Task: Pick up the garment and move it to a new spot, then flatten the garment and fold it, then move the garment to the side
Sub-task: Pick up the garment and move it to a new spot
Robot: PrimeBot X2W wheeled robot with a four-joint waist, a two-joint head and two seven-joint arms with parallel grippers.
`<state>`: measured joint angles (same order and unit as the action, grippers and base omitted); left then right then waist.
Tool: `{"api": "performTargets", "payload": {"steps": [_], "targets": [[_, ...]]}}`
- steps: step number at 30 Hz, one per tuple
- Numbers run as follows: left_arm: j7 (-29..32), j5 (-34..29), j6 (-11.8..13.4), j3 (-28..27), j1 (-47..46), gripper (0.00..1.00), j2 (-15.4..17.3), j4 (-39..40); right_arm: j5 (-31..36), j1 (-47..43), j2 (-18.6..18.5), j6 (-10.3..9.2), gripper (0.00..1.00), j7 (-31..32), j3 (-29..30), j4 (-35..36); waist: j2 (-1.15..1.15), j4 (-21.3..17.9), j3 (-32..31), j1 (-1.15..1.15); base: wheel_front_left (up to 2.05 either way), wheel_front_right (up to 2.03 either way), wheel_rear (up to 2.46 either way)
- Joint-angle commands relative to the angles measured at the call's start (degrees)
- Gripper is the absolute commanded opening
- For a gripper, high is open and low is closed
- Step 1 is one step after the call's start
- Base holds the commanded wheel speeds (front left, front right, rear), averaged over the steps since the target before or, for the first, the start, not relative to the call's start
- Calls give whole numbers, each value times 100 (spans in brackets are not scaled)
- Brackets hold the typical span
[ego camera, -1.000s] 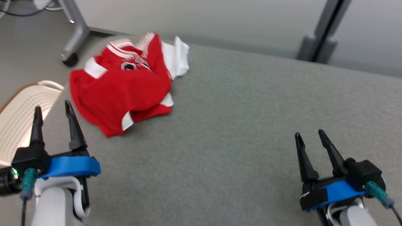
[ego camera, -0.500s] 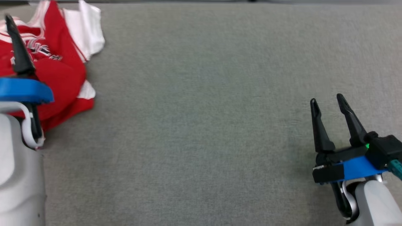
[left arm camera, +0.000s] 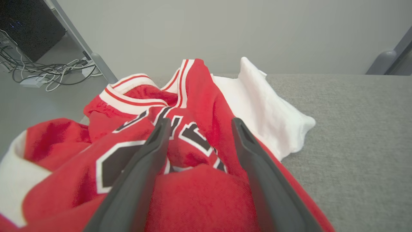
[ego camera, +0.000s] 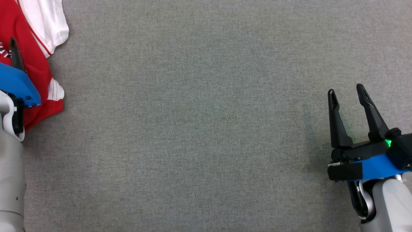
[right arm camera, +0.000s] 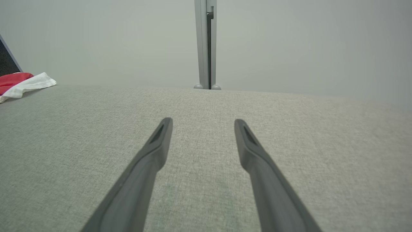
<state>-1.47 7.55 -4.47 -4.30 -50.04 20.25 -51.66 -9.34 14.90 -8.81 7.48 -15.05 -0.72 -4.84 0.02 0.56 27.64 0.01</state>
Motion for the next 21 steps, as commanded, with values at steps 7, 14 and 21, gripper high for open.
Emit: {"api": "performTargets", "payload": {"steps": [7,14,21], "targets": [[768,172,-116,84,-289,100,-62,-791,-25,113,4,3,100,-20,-20,-33,-2,12,0,-1,0,0,0],[844,295,-200,154,-309,0,-48,-1137,-57,136,33,3,100,-20,-88,-82,-2,-60,-78,-1,0,0,0],[292,236,-198,260,-396,0,85,-1083,-96,37,121,3,100,-20,-113,-204,-2,-120,-444,-1,0,0,0]]}}
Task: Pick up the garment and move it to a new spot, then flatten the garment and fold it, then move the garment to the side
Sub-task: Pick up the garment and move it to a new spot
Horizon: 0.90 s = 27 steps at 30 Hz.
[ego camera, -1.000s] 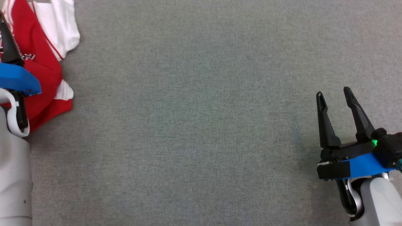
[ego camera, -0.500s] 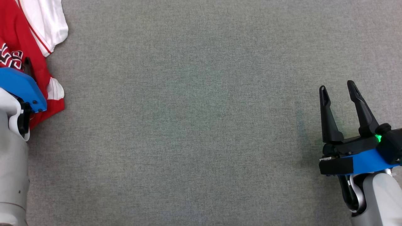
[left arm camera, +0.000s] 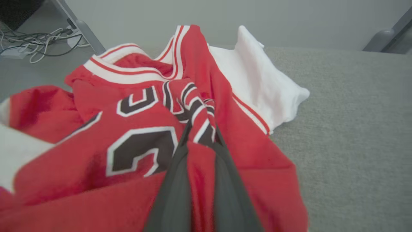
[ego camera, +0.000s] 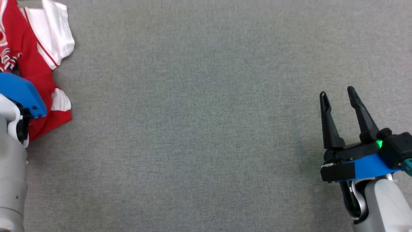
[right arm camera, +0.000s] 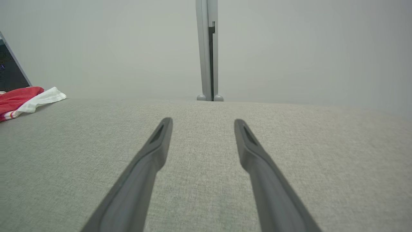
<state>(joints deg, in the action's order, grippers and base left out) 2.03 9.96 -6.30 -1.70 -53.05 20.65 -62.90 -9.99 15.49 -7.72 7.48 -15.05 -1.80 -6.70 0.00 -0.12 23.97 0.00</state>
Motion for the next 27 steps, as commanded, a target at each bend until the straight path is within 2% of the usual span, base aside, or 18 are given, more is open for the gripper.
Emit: {"api": "performTargets", "payload": {"steps": [1,10,14,22,27], "targets": [[-161,19,-19,-2,-103,0,38,60,-36,-44,39,3,100,-20,-20,-42,0,-61,-154,0,0,0,0],[-1112,-170,-71,313,-282,0,76,629,-71,-232,216,3,100,-20,-52,-179,0,-133,-759,0,0,0,0],[-1339,-189,-87,490,-462,0,48,1036,-96,-326,293,3,100,-20,-97,-275,0,-234,-1017,0,0,0,0],[-1381,-92,-130,1009,-704,0,-142,2597,-168,-455,420,3,100,-20,-175,-413,0,-770,-1361,0,0,0,0],[-1016,140,-131,1443,-679,0,-274,3770,-317,-409,471,3,100,-20,-249,-446,0,-1265,-1355,0,0,0,0]]}}
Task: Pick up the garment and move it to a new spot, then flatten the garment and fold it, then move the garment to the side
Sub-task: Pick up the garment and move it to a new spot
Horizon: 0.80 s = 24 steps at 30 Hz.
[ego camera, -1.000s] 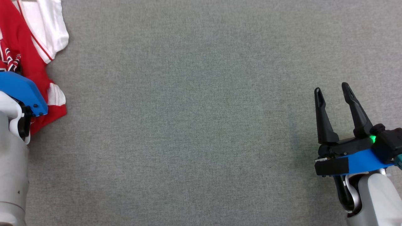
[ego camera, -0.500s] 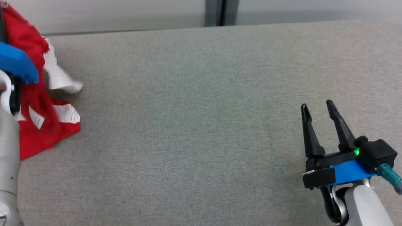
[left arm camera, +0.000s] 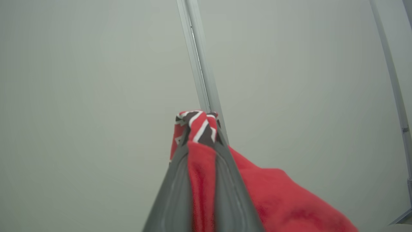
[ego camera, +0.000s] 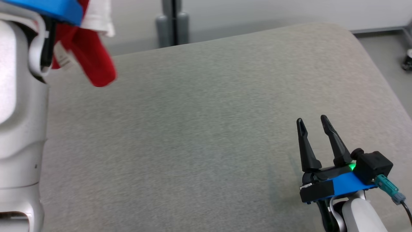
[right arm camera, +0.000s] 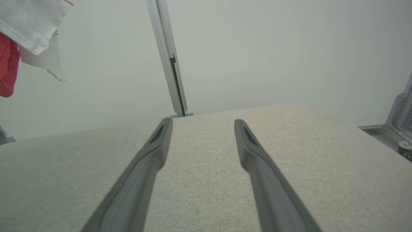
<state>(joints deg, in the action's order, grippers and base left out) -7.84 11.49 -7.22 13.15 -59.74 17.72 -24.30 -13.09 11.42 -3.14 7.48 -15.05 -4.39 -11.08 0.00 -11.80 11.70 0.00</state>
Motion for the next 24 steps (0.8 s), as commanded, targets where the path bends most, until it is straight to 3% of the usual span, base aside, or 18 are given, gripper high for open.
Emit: {"api": "performTargets", "payload": {"steps": [1,5,9,24], "targets": [[17,35,-37,47,-8,0,-5,137,-29,-1,16,3,100,-21,-5,-19,0,-190,-114,0,0,0,0],[219,185,-24,429,80,0,-112,781,-255,39,26,3,100,-20,-104,-41,0,-523,-17,0,0,0,0],[314,318,-23,776,250,0,-264,932,-482,81,27,3,100,-20,-194,-13,0,-676,88,0,0,0,0],[-360,547,-18,1740,2052,0,-894,-609,-564,141,26,3,100,-20,-215,-21,0,-534,213,0,0,0,0]]}}
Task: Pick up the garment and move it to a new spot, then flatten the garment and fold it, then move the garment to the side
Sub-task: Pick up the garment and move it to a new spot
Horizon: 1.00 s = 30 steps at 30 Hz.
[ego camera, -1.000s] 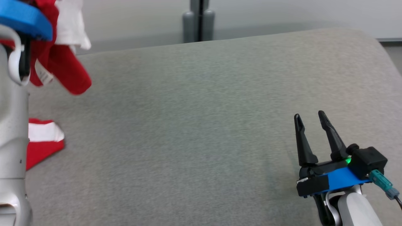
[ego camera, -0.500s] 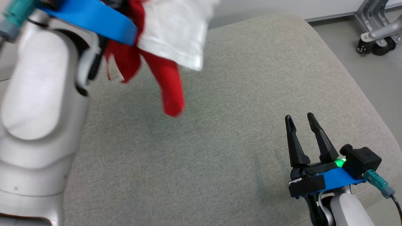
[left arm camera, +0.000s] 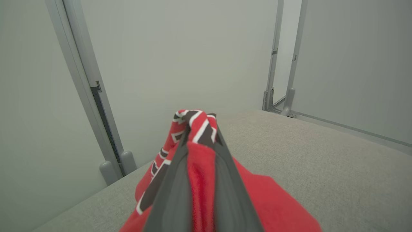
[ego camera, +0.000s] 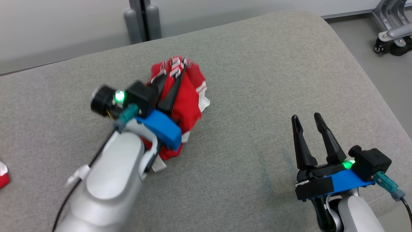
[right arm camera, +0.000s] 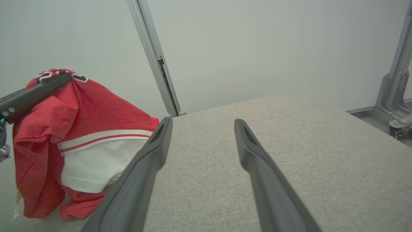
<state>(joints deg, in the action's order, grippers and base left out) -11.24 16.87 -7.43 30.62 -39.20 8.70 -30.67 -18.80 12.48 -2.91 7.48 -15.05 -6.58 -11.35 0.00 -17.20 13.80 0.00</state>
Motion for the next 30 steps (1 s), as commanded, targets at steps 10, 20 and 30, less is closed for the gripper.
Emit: {"api": "performTargets", "payload": {"steps": [10,20,30], "targets": [[-366,60,208,144,701,100,-338,-802,85,-68,1,3,100,-20,37,-25,0,273,-94,0,0,0,0],[-399,-310,705,-838,1277,100,-187,843,175,-199,0,3,100,-20,97,15,0,700,-328,0,0,0,0],[-397,-787,892,-1943,2402,100,-35,1938,350,-334,-1,3,100,-20,184,-25,0,1193,-592,0,0,0,0]]}}
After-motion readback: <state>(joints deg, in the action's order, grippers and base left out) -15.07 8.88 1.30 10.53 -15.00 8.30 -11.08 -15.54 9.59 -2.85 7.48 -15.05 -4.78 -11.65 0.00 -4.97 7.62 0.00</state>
